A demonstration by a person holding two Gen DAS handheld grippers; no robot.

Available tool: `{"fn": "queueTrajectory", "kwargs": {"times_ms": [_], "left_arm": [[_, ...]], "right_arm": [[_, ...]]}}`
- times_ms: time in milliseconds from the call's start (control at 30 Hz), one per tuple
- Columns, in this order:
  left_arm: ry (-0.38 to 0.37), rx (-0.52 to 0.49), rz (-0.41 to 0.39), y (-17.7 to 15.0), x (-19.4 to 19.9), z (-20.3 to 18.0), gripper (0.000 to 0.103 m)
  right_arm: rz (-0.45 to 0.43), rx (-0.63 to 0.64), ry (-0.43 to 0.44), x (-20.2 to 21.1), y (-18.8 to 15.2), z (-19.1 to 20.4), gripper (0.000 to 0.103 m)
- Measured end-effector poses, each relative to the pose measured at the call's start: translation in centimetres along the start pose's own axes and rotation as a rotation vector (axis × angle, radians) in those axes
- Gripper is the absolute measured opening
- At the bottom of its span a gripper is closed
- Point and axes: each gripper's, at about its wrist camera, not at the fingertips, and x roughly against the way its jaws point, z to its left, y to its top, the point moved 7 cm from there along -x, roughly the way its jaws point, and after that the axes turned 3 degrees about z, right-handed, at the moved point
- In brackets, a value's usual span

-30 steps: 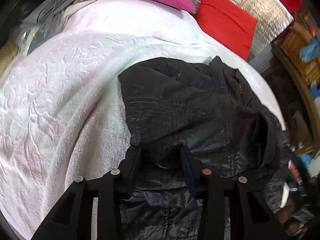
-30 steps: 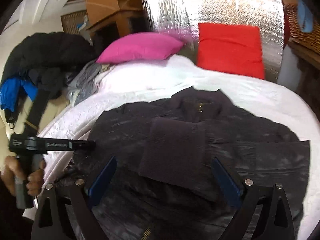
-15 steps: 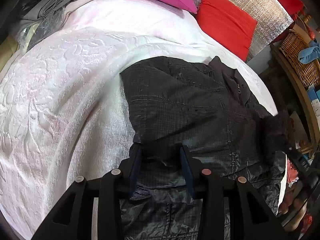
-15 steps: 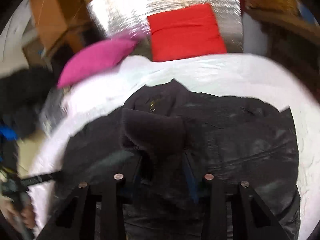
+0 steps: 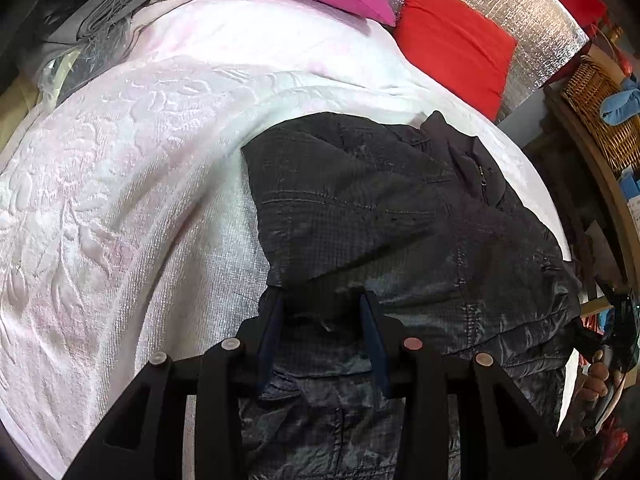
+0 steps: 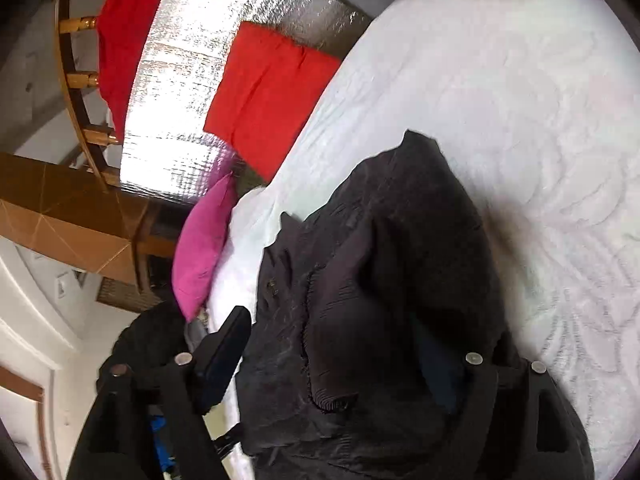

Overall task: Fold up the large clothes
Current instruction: 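Lay the hem over the folded jacket and release both grippers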

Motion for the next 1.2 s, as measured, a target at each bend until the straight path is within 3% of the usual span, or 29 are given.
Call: {"fn": "queueTrajectory", "kwargs": {"times_ms": [100, 267, 300, 333, 367, 500, 600, 700, 767, 867, 1000, 1033, 1067, 1100, 1133, 1200], "left_arm": [[-0.008, 0.009, 0.002, 0.1, -0.1, 0.0, 0.042], [0.000, -0.005, 0.000, -0.2, -0.2, -0.2, 0.047], [0.010, -0.015, -0.002, -0.3, -0.2, -0.4, 0.048], [0.016, -0.021, -0.003, -0.3, -0.3, -0.5, 0.048], [0.019, -0.025, -0.006, -0.3, -0.2, -0.6, 0.048], [0.004, -0.014, -0.017, 0.0, 0.3, -0.5, 0.048], [0.006, -0.022, -0.037, 0.2, 1.0, -0.8, 0.048], [0.023, -0.064, -0.053, 0.1, 1.4, -1.6, 0.048], [0.062, -0.091, -0.044, -0.2, 1.0, -1.8, 0.048], [0.117, -0.124, -0.006, -0.9, -0.5, -2.1, 0.056], [0.102, -0.115, -0.018, -0.5, -0.1, -2.3, 0.056], [0.094, -0.107, -0.020, -0.5, 0.0, -2.5, 0.057], [0.083, -0.091, -0.019, -0.4, 0.1, -2.3, 0.057], [0.075, -0.081, -0.019, -0.3, 0.2, -2.0, 0.056], [0.067, -0.071, -0.021, -0.2, 0.3, -1.9, 0.056], [0.062, -0.068, -0.040, 0.0, 0.9, -1.6, 0.056]], "right_arm": [[-0.004, 0.022, -0.009, -0.4, 0.3, 0.6, 0.086], [-0.057, 0.110, -0.129, -2.4, -0.2, 1.0, 0.082], [-0.070, 0.124, -0.163, -2.9, -0.3, 0.9, 0.066], [-0.080, 0.135, -0.197, -2.8, -0.3, 0.5, 0.036], [-0.077, 0.143, -0.214, -3.0, -0.3, 0.4, 0.032], [-0.131, 0.200, -0.222, -1.8, -0.5, 2.1, 0.027], [-0.228, 0.276, -0.236, 1.0, -0.4, 4.6, 0.025], [-0.289, 0.276, -0.259, 3.7, -0.2, 4.9, 0.016], [-0.282, 0.267, -0.300, 4.2, 0.0, 3.9, 0.016], [-0.153, 0.192, -0.285, 2.8, -0.1, 1.0, 0.016], [-0.059, 0.108, -0.168, 2.7, -0.2, 1.0, 0.021], [-0.059, 0.112, -0.151, 3.0, -0.2, 1.2, 0.026], [-0.061, 0.122, -0.130, 3.3, -0.2, 1.6, 0.035], [-0.063, 0.135, -0.119, 3.5, -0.3, 2.1, 0.074], [-0.063, 0.147, -0.118, 3.3, -0.5, 2.5, 0.099], [-0.086, 0.183, -0.087, 3.1, -1.3, 3.6, 0.099]]}}
